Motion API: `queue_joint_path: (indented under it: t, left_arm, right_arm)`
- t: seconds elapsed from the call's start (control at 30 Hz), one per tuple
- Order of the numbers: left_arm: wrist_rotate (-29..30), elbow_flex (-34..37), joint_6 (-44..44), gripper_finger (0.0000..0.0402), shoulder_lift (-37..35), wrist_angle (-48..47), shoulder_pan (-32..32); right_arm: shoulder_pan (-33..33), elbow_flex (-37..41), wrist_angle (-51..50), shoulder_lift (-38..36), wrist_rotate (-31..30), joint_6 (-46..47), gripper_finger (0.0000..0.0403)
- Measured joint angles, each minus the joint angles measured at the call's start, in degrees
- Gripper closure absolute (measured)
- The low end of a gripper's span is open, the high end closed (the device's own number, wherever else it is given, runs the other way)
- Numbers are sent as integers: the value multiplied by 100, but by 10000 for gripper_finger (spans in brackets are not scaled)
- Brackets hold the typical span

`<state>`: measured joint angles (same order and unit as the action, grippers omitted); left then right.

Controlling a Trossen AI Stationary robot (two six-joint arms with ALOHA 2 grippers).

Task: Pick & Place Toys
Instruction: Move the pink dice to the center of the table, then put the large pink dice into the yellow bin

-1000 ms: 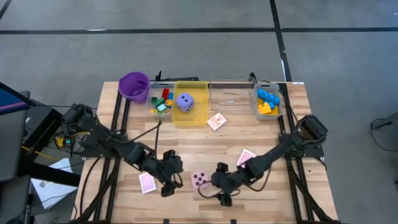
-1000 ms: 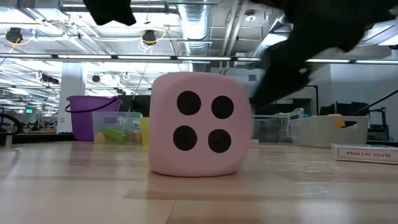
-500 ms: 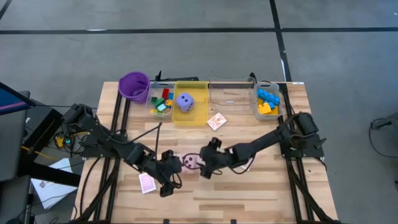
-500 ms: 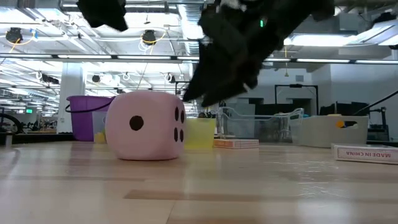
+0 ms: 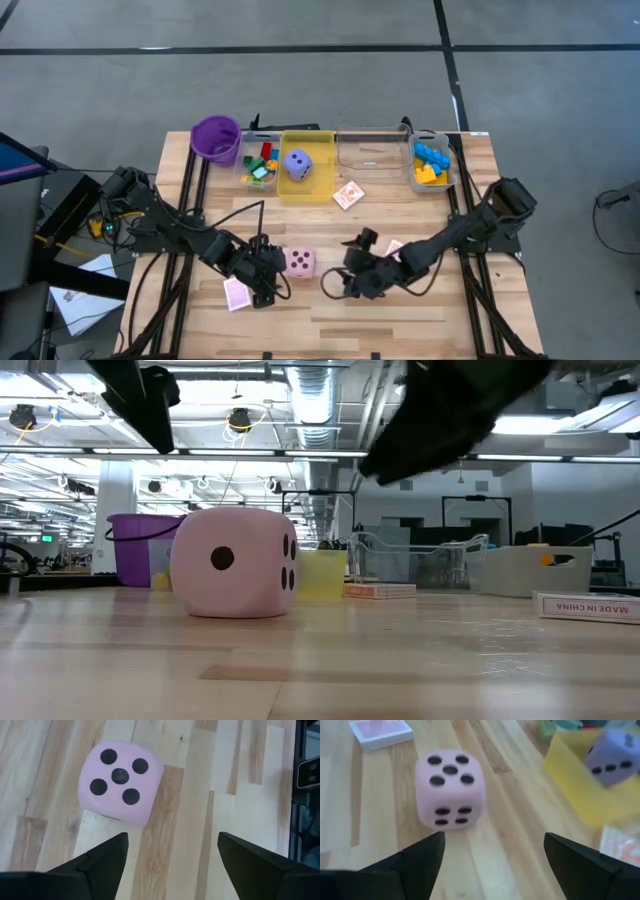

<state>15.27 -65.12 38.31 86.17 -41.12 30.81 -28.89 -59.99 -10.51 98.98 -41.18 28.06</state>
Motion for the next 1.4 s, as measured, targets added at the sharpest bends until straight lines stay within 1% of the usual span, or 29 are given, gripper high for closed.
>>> queue_joint_path:
  t: [0.07, 0.1, 0.17, 0.23, 0.3, 0.33, 0.4, 0.5, 0.57, 0.67, 0.87, 1.0, 1.07, 1.17, 1.3, 1.33, 1.4]
  left_arm:
    - [3, 0, -144, 101, 0, 9, 0]
    - [10, 0, -244, 101, 0, 12, 0]
    - [141, 0, -425, 101, 0, 25, 0]
    - [423, 0, -510, 101, 0, 86, 0]
    - [825, 0, -517, 101, 0, 148, 0]
    - [1024, 0, -519, 101, 0, 184, 0]
    - [1392, 0, -528, 101, 0, 220, 0]
    - [1778, 0, -530, 101, 0, 238, -12]
    - [1926, 0, -529, 101, 0, 265, -46]
    - [1952, 0, -530, 101, 0, 268, -114]
    - [1976, 0, -530, 101, 0, 266, -221]
    - [1976, 0, -528, 101, 0, 262, -229]
    - [1974, 0, -520, 101, 0, 260, -229]
    - [1972, 0, -508, 101, 0, 260, -229]
    - [1974, 6, -508, 101, 0, 272, -229]
    - [1975, 42, -506, 101, 0, 328, -229]
    - [1971, 168, -504, 101, 0, 496, -229]
  right_arm:
    - [-113, 329, 443, -9, -57, 177, 70]
    - [-162, 542, 865, -8, -83, 173, 70]
    - [-231, 966, 2137, 94, -161, 16, 70]
    - [-228, 1456, 3533, 270, -232, -341, 70]
    - [-162, 1829, 4803, 547, -212, -660, 70]
    - [-126, 1986, 5303, 677, -219, -763, 70]
    - [-49, 2156, 5975, 972, -153, -852, 70]
    - [79, 2183, 6334, 1401, 90, -989, 70]
    - [174, 2091, 6397, 1635, 193, -1017, 70]
    - [294, 1989, 6357, 1794, 312, -1068, 70]
    - [426, 1865, 6391, 1800, 388, -1054, 70]
    - [449, 1848, 6383, 2014, 778, -1095, 70]
    - [489, 1850, 6360, 2166, 970, -949, 69]
    - [567, 1852, 6553, 2347, 1321, -783, 57]
    - [632, 1846, 7103, 2511, 1755, -906, 16]
    - [633, 1849, 7157, 2511, 1770, -957, 10]
    - [645, 1848, 7226, 2511, 1814, -1108, 10]
